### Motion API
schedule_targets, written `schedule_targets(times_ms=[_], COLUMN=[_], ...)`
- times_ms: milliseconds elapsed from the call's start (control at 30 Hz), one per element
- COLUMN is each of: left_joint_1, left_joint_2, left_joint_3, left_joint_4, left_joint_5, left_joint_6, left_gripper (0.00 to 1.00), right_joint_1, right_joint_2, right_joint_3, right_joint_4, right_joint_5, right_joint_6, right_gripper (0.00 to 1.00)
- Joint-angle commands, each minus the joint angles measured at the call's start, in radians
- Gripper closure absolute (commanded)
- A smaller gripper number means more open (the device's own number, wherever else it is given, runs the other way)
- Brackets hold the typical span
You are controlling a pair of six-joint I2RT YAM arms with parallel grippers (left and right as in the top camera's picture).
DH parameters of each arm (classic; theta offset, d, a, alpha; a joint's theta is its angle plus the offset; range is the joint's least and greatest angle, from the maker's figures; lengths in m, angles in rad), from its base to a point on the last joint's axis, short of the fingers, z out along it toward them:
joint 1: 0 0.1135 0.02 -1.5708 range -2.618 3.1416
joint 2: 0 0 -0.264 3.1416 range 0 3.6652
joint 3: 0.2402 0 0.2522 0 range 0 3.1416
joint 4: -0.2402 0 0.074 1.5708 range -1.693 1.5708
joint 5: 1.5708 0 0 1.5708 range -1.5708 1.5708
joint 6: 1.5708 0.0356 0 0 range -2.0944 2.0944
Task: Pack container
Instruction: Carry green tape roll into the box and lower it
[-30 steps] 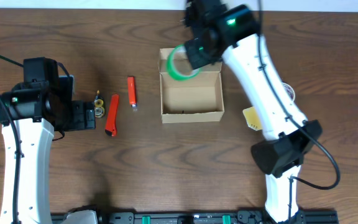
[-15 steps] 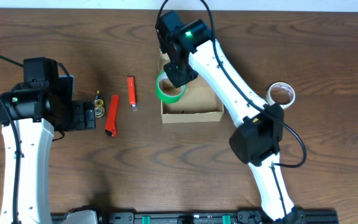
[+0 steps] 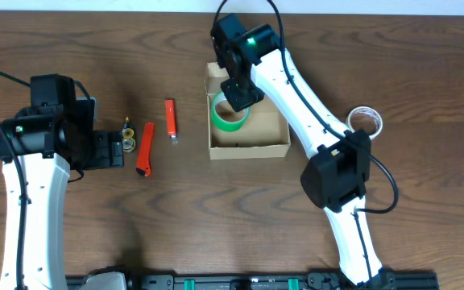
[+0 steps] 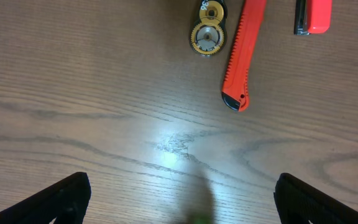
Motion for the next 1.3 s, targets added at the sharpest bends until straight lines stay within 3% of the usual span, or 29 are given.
schedule_targets(times_ms=[0,433,833,900,1100,1267], left_joint_1=[0.006,0.006,0.006,0.006,0.006,0.006], left_joint_2=[0.007,0.007,0.007,0.007,0.007,0.007], left_joint_3=[0.019,0.019,0.019,0.019,0.019,0.019], left_joint_4=[-0.003,-0.003,-0.003,-0.003,-0.003,-0.003], left_joint_5=[0.000,0.000,0.000,0.000,0.000,0.000], left_joint_6=[-0.012,-0.012,-0.012,-0.012,-0.012,-0.012], left_gripper=[0.05,0.05,0.05,0.05,0.05,0.05], right_joint_1=[-0.013,-0.002,0.000,0.000,0.007,0.018], right_joint_2=[0.004,0.004,0.008,0.008,0.008,-0.013], right_joint_3=[-0.052,-0.244,-0.249,-0.249,-0.248,-0.246], right_joint_4=[0.022,0.189,0.256,0.252,0.203,0.177], right_joint_5=[0.007,-0.001,-0.001,-0.001,-0.001,-0.001], right_joint_6=[-0.012,-0.008,-0.008,-0.008,-0.008,-0.008], right_gripper=[0.99,0.99,0.94,0.90,0.66,0.65])
